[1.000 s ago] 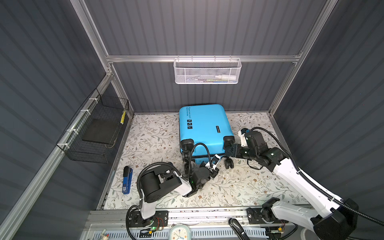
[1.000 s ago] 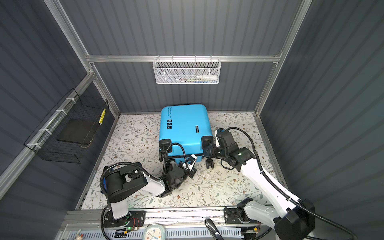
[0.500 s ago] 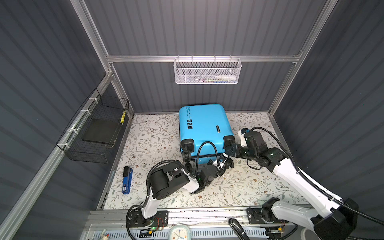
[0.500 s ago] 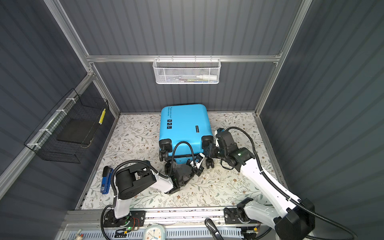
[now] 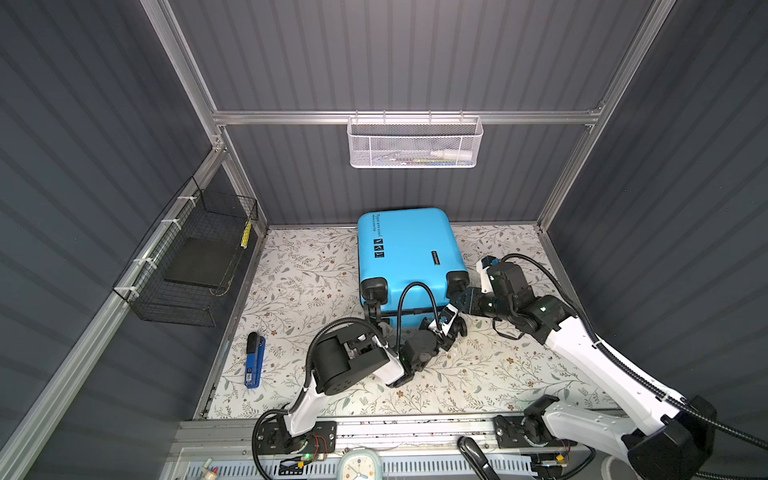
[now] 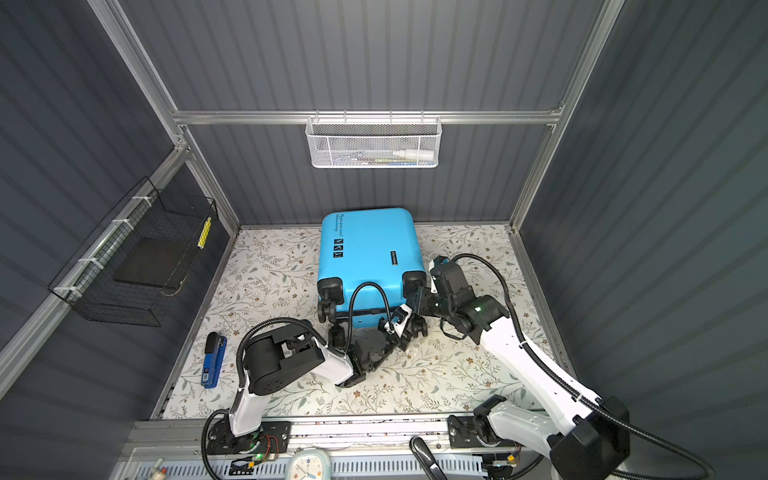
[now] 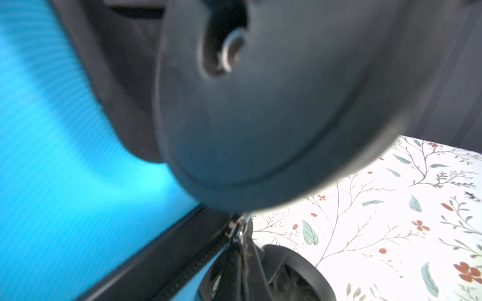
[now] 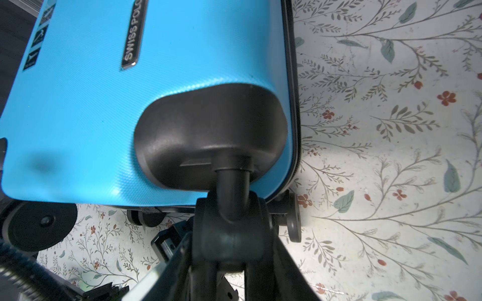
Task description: Pack the luggage
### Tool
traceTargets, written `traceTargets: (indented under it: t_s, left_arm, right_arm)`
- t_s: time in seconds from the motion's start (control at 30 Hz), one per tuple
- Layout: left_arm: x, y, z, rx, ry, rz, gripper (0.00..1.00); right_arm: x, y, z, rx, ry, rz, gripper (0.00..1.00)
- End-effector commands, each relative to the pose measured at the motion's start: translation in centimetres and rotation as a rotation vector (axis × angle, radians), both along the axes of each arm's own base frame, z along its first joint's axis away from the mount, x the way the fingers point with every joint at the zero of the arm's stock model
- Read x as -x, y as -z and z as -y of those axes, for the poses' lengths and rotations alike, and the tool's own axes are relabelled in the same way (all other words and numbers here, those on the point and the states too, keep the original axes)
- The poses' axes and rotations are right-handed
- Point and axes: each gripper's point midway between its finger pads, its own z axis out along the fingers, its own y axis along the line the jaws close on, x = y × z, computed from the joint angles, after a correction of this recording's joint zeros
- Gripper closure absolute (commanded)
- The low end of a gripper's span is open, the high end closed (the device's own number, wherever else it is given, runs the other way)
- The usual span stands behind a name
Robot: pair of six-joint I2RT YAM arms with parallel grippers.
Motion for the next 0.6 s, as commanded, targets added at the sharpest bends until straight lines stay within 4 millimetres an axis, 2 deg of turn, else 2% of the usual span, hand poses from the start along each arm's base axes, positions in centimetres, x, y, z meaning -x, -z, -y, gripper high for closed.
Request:
traceTargets:
  t_s: [0.0, 0.2, 0.4, 0.57]
  left_arm:
    - [3.5, -4.1, 1.5, 0.153, 0.116, 0.064, 1.0]
    - [3.5, -4.0, 0.9, 0.15, 0.099, 0.071, 1.0]
    - [3.6, -4.0, 0.6, 0.156, 0.097, 0.071, 1.0]
    - [3.6, -4.3, 0.4, 0.153, 0.095, 0.076, 1.0]
  right_arm:
    - [0.2, 0.2, -2.0, -0.04, -0.071, -0.02, 0.95]
    - [-0.2, -0.9, -1.1, -0.028, -0.054, -0.013, 0.63]
    - [-0.8, -2.7, 0.4, -0.047, -0.012, 0.015, 0.4]
    - [-1.2, -4.6, 1.1, -0.058, -0.009, 0.033, 0.28]
